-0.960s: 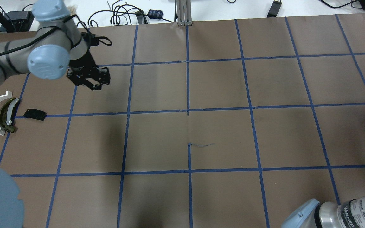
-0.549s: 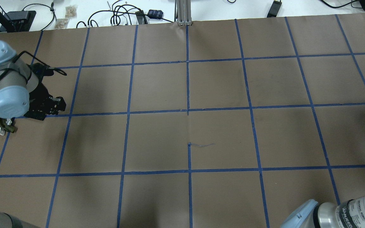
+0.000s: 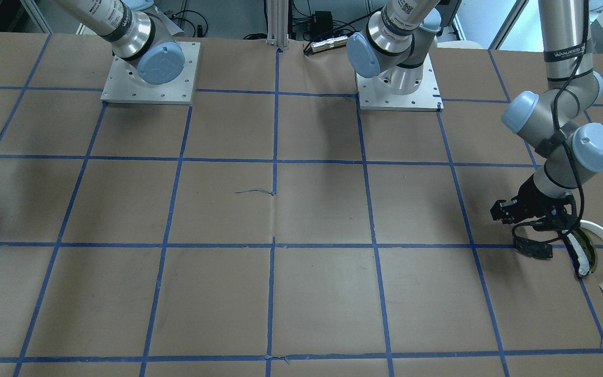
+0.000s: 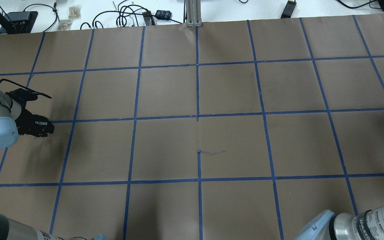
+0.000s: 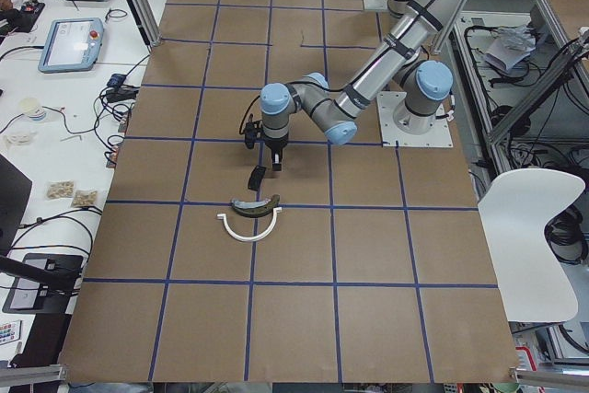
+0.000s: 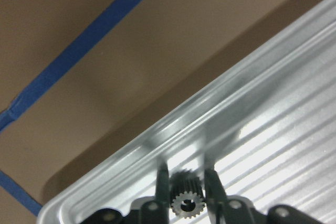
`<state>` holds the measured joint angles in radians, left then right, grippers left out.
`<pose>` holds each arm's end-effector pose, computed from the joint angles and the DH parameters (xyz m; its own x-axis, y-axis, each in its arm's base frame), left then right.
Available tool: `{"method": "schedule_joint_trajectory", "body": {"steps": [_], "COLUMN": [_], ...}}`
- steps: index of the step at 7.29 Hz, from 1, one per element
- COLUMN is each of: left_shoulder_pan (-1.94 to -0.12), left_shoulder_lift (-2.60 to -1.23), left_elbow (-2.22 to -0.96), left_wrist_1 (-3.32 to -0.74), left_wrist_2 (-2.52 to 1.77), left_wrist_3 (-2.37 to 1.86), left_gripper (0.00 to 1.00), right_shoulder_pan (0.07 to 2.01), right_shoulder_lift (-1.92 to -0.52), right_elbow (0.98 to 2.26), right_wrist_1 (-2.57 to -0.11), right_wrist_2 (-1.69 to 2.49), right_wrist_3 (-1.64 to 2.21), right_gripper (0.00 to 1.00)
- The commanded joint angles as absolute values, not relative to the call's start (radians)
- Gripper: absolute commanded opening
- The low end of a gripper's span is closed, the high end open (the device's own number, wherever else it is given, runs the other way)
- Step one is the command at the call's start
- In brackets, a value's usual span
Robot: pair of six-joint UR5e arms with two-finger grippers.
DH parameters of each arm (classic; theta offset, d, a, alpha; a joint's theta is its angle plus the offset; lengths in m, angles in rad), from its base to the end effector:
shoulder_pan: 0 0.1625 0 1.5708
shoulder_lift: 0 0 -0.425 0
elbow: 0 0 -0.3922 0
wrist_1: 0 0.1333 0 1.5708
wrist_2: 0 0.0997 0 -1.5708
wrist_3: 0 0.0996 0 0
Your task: Place bearing gear from tray to pile
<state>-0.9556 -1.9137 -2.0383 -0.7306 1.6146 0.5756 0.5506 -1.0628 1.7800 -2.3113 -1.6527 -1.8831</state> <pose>0.1924 -0.4957 0.1821 -0.9978 -0.0402 -0.0529 -0.0402 0.9992 -0.0012 -0.4495 -0.4228 0.1791 -0.6511 -0.7590 -0.0030 -0.7564 0.6485 0.0850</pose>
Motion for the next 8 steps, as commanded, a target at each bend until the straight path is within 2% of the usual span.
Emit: {"method": "schedule_joint_trajectory", "body": {"steps": [1, 3, 5, 7, 8], "left_shoulder_pan": [-0.957, -0.989, -1.111, -1.280, -1.364], "left_shoulder_lift": [-1.905, -1.878, -1.844, -1.848, -1.845], "left_elbow": [-2.028, -2.005, -1.878, -1.711, -1.656], "left_wrist_1": [-0.736, -0.767, -0.961, -1.128, -1.159], "left_wrist_2": [1.582, 1.562, 1.562, 1.562, 1.562], "left_wrist_3": [0.578, 0.563, 0.444, 0.155, 0.074], "left_gripper": [1.00, 1.00, 1.00, 1.00, 1.00], "right_shoulder_pan": [0.552, 0.630, 0.784, 1.010, 1.152], "right_shoulder_lift": [-1.075, -1.200, -1.332, -1.406, -1.398], "right_elbow": [1.772, 1.767, 1.712, 1.581, 1.506], "right_wrist_1": [-2.312, -2.243, -2.054, -1.764, -1.674], "right_wrist_2": [-1.651, -1.654, -1.652, -1.661, -1.655], "right_wrist_3": [-1.882, -1.753, -1.497, -1.133, -0.875], "right_gripper": [0.17, 0.13, 0.13, 0.13, 0.14]}}
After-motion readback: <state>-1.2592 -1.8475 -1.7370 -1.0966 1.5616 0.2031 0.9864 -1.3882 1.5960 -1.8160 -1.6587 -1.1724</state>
